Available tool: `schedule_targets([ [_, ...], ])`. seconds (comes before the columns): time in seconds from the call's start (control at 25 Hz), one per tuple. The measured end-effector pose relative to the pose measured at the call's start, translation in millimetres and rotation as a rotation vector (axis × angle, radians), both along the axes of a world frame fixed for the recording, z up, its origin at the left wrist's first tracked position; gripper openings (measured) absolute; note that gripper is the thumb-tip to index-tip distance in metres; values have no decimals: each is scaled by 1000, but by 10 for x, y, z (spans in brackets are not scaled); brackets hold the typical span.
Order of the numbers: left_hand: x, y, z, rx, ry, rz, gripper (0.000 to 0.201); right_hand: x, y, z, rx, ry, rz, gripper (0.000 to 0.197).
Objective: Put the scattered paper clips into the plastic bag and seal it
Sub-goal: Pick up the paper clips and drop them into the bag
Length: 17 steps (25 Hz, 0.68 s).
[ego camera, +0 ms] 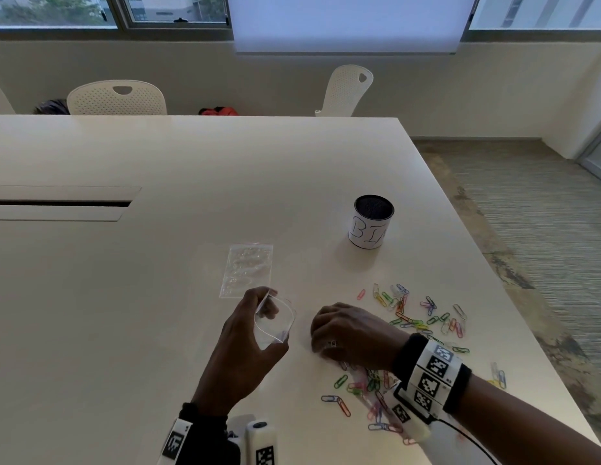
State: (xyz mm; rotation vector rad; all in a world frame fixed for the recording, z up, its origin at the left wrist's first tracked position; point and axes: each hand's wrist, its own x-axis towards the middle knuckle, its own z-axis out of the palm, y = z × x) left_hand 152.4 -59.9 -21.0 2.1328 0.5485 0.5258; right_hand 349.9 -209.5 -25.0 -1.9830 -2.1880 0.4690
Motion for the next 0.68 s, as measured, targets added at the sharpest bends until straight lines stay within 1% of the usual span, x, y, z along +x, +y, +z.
schedule_targets([
  [0.08, -13, 10, -5, -10, -4, 0, 58, 130, -60, 41, 14, -43, -75, 13],
  [0.12, -17, 13, -8, -13, -5, 0, 58, 188, -91, 67, 9, -41, -124, 17],
  [0.16, -21, 16, -11, -17, -5, -2, 59, 232, -120, 92, -9, -24, -184, 28],
  [0.28, -4, 15, -21, -24, -1, -10, 59, 282, -184, 141, -142, -4, -301, 79],
  [0.32, 9, 12, -24, -25, 0, -14, 60, 272, -195, 139, -197, -26, -309, 89],
  [0.36, 22, 8, -21, -26, 0, -19, 60, 255, -205, 122, -229, -52, -305, 93],
  [0.4, 38, 0, -18, -27, 0, -27, 60, 239, -217, 99, -231, -72, -302, 90],
  [0.44, 52, -7, -14, -24, 1, -35, 60, 224, -222, 82, -212, -74, -304, 84],
  [0.6, 89, -29, -9, -8, 16, -52, 63, 158, -236, 41, -135, -28, -329, 50],
  [0.68, 103, -38, -14, -2, 19, -56, 63, 96, -250, 31, -97, -1, -344, 37],
])
